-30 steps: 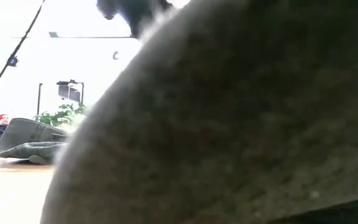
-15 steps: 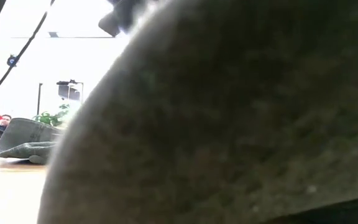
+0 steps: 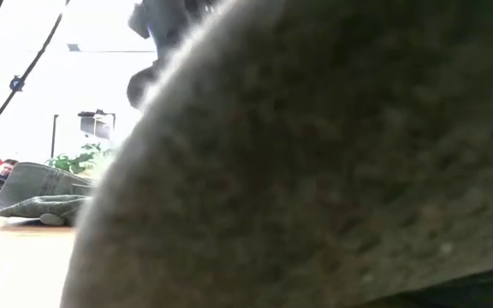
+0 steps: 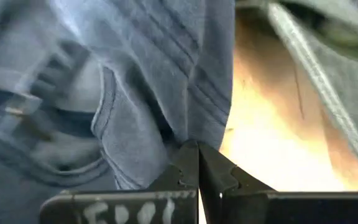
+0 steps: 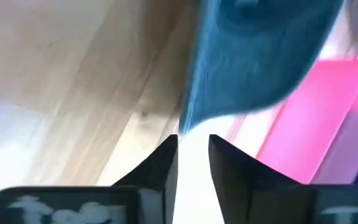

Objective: Pick & Place hat
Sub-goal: Put the blue cap into the transparent bin

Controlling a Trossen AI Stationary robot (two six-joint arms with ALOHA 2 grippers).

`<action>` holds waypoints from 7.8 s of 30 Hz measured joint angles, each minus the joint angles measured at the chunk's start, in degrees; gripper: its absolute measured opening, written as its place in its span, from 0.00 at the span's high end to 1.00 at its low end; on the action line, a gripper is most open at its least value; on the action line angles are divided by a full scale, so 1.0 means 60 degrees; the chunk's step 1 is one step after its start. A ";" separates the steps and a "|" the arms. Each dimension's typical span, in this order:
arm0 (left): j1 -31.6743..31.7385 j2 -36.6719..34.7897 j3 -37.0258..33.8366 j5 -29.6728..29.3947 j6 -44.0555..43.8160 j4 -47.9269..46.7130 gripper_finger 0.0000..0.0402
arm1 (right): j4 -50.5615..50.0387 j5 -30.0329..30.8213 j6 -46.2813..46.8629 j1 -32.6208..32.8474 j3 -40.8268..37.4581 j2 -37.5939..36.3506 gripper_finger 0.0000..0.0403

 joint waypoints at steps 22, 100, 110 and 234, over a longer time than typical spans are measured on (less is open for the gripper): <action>-0.0858 -0.1138 -0.1323 -0.3736 0.0174 0.1561 1.00 | 0.8902 -0.4359 1.0092 -0.4890 -0.3732 -0.3408 0.70; -0.0505 -0.1878 -0.4725 -0.3497 -0.1786 0.7533 1.00 | 0.6566 -0.5574 0.0078 -0.5778 0.1034 0.1512 0.98; -0.0520 -0.2268 -0.4816 -0.3036 -0.1253 0.7104 1.00 | 0.2978 -0.4382 0.1599 -0.6068 0.1117 0.0112 0.98; 0.0892 -0.0420 0.1150 -0.0839 0.0042 0.2244 1.00 | 0.0980 -0.0765 0.6333 0.1356 0.2770 0.1618 0.59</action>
